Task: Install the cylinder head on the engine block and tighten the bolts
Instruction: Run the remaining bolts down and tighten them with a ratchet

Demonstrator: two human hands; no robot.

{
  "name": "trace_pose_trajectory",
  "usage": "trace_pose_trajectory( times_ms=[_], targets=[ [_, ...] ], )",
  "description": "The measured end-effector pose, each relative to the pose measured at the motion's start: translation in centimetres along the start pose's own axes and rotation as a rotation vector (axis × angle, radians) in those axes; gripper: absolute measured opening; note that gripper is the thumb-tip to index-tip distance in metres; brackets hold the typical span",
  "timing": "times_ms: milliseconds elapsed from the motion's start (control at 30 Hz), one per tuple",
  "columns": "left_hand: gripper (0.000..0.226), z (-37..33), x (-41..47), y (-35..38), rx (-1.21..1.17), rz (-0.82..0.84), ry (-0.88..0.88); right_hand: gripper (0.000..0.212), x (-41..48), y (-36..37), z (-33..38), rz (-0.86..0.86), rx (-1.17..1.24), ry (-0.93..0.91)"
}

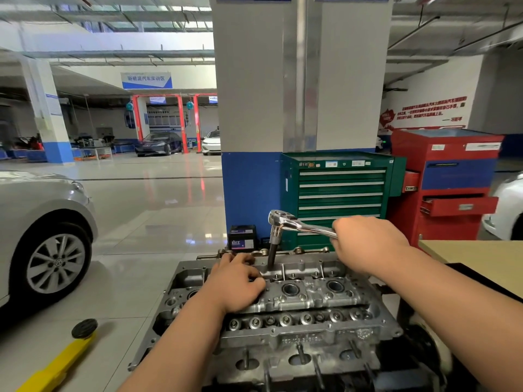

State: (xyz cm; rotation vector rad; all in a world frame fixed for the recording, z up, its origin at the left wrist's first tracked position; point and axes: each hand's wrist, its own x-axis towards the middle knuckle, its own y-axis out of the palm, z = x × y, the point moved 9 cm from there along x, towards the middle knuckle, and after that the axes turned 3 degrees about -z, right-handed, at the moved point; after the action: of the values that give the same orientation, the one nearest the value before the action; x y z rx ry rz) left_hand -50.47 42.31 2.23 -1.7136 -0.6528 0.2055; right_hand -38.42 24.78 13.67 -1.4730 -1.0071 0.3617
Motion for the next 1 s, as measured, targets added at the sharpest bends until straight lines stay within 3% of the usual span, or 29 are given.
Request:
trace_pose_trajectory(
  times_ms=[433, 833, 1000],
  targets=[
    [0.030, -0.4, 0.1, -0.4, -0.047, -0.046, 0.028, 0.018, -0.2, 1.9, -0.2, 0.041, 0.070, 0.004],
    [0.034, 0.4, 0.7, 0.0, 0.013, -0.004, -0.022, 0.013, -0.3, 0.6, 2.2, 0.040, -0.037, -0.188],
    [0.020, 0.3, 0.3, -1.3, -0.128, -0.139, -0.025, 0.007, -2.4, -0.7, 4.3, 0.102, -0.018, -0.199]
  ],
)
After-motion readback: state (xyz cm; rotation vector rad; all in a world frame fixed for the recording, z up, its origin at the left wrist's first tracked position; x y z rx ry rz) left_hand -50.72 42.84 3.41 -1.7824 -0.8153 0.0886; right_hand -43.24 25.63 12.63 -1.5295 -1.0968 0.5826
